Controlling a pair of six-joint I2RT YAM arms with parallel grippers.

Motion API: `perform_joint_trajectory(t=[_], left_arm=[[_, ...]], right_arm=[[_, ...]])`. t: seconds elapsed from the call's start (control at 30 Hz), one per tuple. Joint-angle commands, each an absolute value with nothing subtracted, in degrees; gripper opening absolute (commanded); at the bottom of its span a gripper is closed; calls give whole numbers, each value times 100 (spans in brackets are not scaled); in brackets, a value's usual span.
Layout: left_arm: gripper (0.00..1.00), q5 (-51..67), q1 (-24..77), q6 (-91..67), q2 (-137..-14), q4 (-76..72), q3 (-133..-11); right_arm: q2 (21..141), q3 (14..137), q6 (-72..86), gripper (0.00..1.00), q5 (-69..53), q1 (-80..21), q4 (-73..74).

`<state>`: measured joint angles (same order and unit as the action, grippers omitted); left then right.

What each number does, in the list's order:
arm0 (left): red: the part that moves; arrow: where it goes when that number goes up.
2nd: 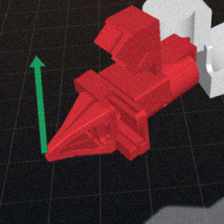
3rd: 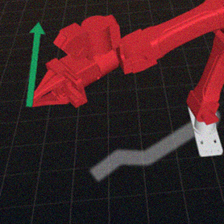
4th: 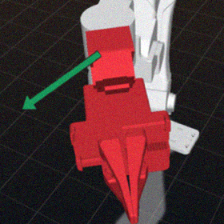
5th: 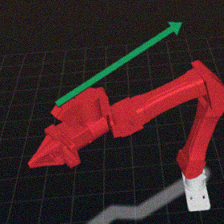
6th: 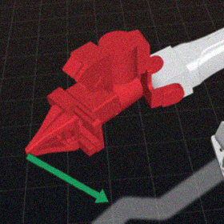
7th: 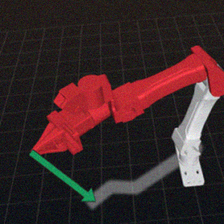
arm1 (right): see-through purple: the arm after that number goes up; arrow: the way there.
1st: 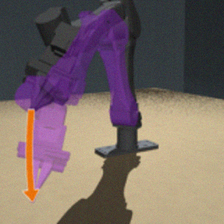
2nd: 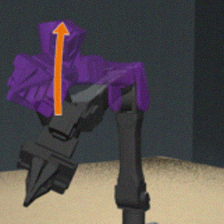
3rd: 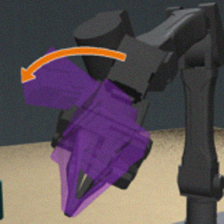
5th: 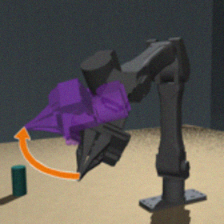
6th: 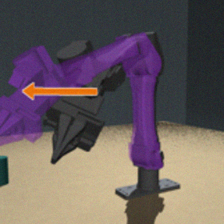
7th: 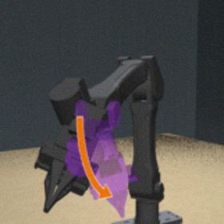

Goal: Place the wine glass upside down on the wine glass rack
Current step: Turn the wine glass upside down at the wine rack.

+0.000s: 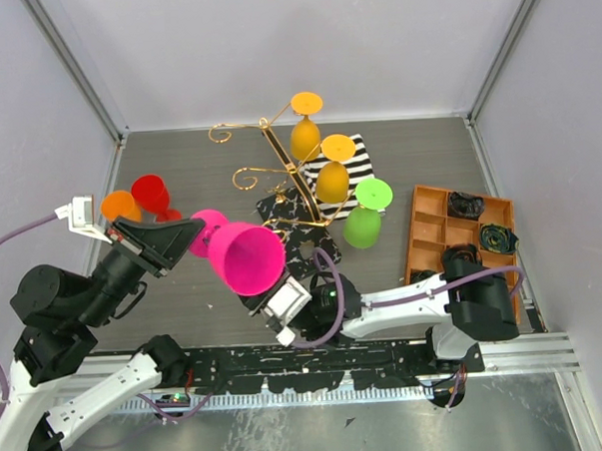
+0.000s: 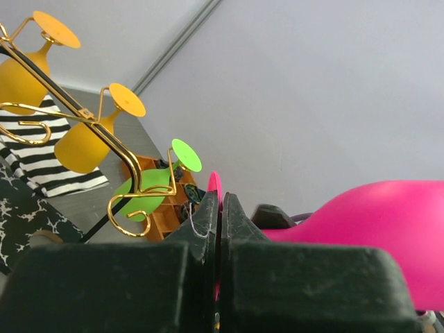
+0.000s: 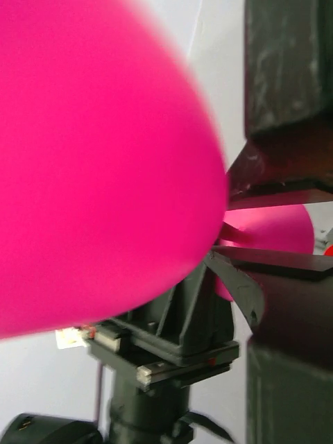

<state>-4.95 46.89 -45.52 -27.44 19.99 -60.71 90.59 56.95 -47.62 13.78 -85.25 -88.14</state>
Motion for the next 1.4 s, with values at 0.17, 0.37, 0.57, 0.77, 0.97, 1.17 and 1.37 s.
perform_joint_trajectory(t=[0.17,0.37,0.57,0.77,0.97,1.17,1.37], left_arm=[[0,-662,4718,-3884,-2873,2425,-6476],[0,-892,4714,-3630,-2820,2429,-6611],[0,-1161,4717,-3182,-2874,2603,-6886],[0,-1652,4713,-2293,-3048,3196,-7485],[0,-2279,4719,-1295,-3261,3671,-8039],[0,-2312,4713,-491,-3553,3889,-8296],[0,-2238,4714,360,-3562,3659,-8014]], right_arm=[[8686,5441,-4171,49,1463,-8498,-8106],[8457,5105,-3712,58,1669,-8507,-8005],[8076,4651,-3268,61,1889,-8554,-7697],[7401,4838,-2164,64,2376,-8682,-5708],[6981,5581,-191,77,2682,-8682,-2203],[6770,6212,1122,87,2990,-8683,404],[5827,5837,1632,88,2919,-8677,1422]])
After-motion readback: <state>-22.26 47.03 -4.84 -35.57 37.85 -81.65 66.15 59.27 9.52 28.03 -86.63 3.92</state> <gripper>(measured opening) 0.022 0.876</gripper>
